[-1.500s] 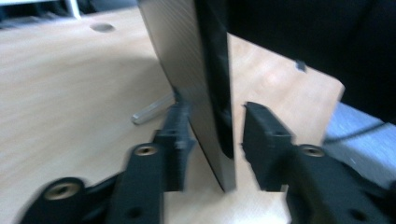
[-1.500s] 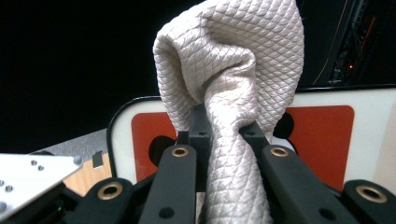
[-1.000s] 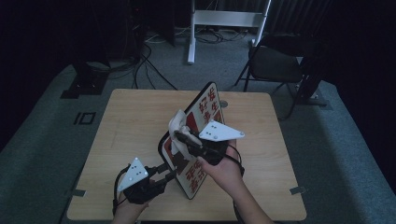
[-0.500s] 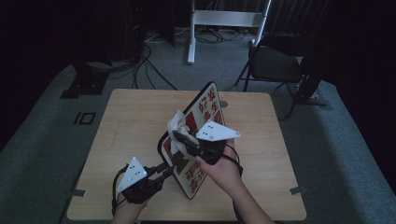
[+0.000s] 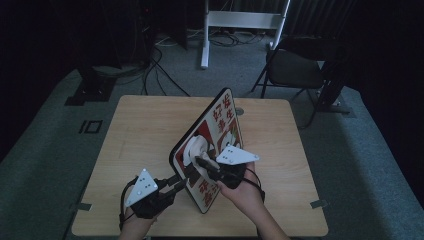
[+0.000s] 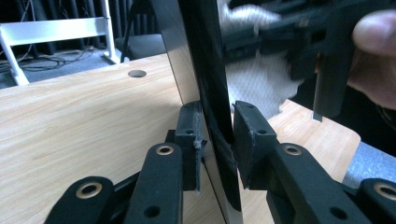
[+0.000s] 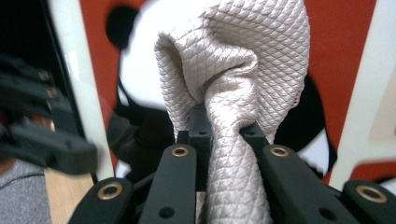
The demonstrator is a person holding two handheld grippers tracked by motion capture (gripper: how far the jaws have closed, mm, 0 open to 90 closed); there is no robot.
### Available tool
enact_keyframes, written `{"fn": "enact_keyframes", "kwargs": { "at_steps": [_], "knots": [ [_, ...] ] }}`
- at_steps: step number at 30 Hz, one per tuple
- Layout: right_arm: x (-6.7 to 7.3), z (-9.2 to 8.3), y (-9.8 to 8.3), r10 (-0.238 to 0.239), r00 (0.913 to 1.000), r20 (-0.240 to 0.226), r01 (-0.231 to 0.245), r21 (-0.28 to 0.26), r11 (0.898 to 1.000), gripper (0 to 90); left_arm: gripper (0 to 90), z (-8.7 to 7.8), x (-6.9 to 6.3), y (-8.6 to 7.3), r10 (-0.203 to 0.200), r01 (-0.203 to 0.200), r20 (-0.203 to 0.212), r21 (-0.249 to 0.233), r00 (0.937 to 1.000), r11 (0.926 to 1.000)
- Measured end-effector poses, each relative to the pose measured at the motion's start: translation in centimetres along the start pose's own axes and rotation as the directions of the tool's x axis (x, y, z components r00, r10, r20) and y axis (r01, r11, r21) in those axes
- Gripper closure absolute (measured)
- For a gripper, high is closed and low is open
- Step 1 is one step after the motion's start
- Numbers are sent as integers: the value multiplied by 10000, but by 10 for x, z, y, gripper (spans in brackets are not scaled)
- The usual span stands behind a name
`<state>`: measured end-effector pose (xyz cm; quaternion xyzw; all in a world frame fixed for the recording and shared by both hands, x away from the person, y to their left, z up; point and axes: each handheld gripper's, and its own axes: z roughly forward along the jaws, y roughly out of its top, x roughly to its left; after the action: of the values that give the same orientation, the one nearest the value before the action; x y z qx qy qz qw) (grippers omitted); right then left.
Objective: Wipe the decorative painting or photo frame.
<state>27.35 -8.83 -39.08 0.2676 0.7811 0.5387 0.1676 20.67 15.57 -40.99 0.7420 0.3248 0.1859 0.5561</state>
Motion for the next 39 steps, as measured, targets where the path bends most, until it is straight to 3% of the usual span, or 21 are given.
{"fn": "enact_keyframes", "kwargs": {
  "at_steps": [10,18,26,31,39],
  "knots": [
    [-6,2,-40,469,9989,88,-474,785,9958,810,736,0,-1,0,58,-58,91,0,9999,10000],
    [-11,4,-72,982,9949,225,-1004,1340,9859,810,736,0,-2,-1,79,-79,117,-25,9999,10000],
    [-17,8,-103,1193,9914,546,-1282,2089,9695,810,735,0,-2,-1,118,-117,148,-6,9998,9999],
    [-22,11,-122,1370,9881,704,-1508,2613,9534,810,735,0,-2,-1,133,-133,160,-29,9998,9999],
    [-25,15,-138,1531,9845,852,-1720,3035,9372,811,734,0,-2,0,140,-140,175,-2,9997,9999]
  ]
}}
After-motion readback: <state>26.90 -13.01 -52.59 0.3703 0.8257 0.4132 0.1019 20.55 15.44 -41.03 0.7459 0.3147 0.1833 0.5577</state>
